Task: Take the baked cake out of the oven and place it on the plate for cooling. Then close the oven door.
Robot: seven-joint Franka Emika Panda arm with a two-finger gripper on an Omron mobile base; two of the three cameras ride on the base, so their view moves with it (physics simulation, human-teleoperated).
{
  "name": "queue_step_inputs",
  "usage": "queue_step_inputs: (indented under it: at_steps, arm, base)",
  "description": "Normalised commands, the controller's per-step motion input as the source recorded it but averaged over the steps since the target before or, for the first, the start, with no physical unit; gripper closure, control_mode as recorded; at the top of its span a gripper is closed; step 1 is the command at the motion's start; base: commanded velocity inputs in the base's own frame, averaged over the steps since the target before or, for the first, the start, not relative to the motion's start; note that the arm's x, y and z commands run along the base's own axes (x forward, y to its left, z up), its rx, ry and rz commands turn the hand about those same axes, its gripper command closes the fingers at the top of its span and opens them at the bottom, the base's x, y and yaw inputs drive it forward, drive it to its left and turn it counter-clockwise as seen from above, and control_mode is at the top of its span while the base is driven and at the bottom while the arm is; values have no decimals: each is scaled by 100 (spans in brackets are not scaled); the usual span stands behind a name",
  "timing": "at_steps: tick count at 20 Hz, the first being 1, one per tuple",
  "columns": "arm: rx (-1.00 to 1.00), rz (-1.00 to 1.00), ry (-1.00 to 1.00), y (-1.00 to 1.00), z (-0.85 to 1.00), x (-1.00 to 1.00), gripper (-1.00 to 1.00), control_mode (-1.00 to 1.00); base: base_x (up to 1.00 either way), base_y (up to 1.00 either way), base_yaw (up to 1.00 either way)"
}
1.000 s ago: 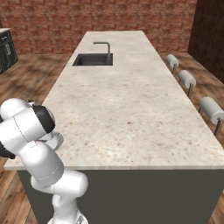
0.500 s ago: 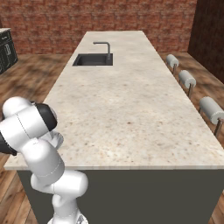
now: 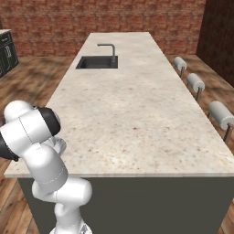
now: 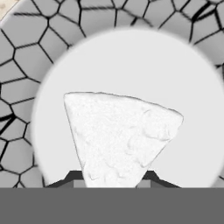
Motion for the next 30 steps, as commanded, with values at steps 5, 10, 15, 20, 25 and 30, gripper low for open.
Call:
queue_step_inputs:
  at_steps: [5, 10, 15, 20, 25, 30]
  arm:
    - [1, 0, 0, -2, 10, -2, -100, -100]
    - [6, 0, 0, 0, 40, -5, -100, -100]
    - [0, 0, 1, 0, 43, -11, -100, -100]
    - [0, 0, 0, -2, 36, -21, -100, -100]
    - [0, -2, 0, -19, 31, -34, -100, -100]
    - [0, -1, 0, -36, 20, -42, -100, -100]
  base:
    - [0, 0, 0]
    - [0, 0, 0]
    - [0, 0, 0]
    - [0, 0, 0]
    - [0, 0, 0]
    - [0, 0, 0]
